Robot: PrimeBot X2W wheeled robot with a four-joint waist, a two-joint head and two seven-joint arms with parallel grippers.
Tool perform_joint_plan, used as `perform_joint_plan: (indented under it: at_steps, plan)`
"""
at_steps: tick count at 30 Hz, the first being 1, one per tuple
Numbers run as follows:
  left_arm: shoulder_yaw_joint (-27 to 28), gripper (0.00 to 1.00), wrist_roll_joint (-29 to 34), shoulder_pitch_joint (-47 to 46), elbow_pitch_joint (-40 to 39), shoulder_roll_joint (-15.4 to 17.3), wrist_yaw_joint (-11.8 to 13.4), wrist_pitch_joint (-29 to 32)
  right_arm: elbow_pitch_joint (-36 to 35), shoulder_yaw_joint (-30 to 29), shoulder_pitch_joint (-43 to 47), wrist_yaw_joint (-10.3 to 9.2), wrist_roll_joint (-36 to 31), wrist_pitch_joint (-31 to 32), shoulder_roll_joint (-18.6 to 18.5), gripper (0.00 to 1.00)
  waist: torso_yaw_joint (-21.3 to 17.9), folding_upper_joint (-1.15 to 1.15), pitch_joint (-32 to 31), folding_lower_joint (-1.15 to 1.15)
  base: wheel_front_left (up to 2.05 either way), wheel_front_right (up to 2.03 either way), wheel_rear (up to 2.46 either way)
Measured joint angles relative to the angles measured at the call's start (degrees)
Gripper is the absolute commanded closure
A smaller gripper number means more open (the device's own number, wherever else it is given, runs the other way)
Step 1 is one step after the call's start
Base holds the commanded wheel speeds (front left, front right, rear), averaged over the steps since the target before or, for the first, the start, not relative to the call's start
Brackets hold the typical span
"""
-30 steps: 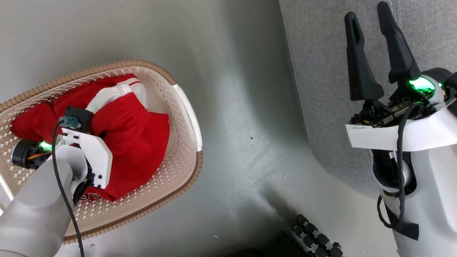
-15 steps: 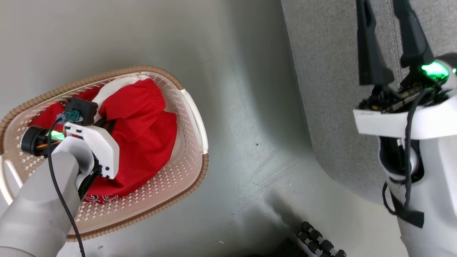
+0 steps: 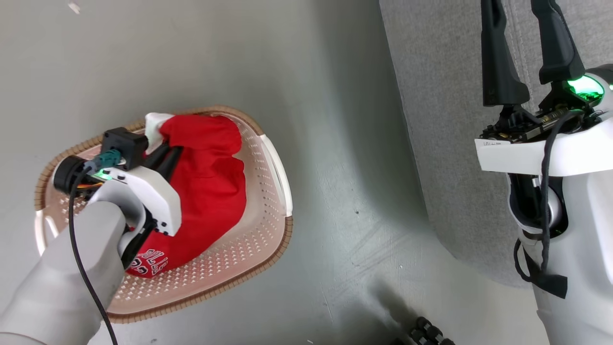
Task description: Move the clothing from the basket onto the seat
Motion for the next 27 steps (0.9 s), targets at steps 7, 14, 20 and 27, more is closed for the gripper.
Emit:
perform_joint_plan:
  at_steps: [7, 14, 20, 27]
  plan:
    - [-0.67, 1.0, -1.94, 2.41, -4.14, 0.87, 0.0, -1.71, 1.6, -0.08, 0.01, 0.0, -0.38, 0.0, -0.01, 0.0, 1.38, 0.0, -3.49, 0.0, 0.0, 0.0, 0.0]
    - [-1.01, 1.0, -3.91, 4.03, -8.34, 1.92, 0.0, -2.52, 3.33, -0.08, 0.04, 0.0, -1.04, 0.0, -0.03, 0.0, 2.6, 0.0, -6.94, 0.0, 0.0, 0.0, 0.0]
    - [-0.94, 1.0, -5.25, 6.3, -12.76, 2.53, 0.0, -3.2, 4.95, -0.09, 0.34, 0.0, -1.8, 0.0, -0.07, 0.0, 3.84, 0.0, -10.82, 0.0, 0.0, 0.0, 0.0]
    - [0.44, 1.0, -4.91, 7.64, -16.72, 4.26, -0.04, -3.47, 6.5, 0.96, 3.06, 0.0, -0.62, 0.0, -0.11, 0.0, 5.35, 0.0, -15.66, 0.0, 0.0, 0.0, 0.0]
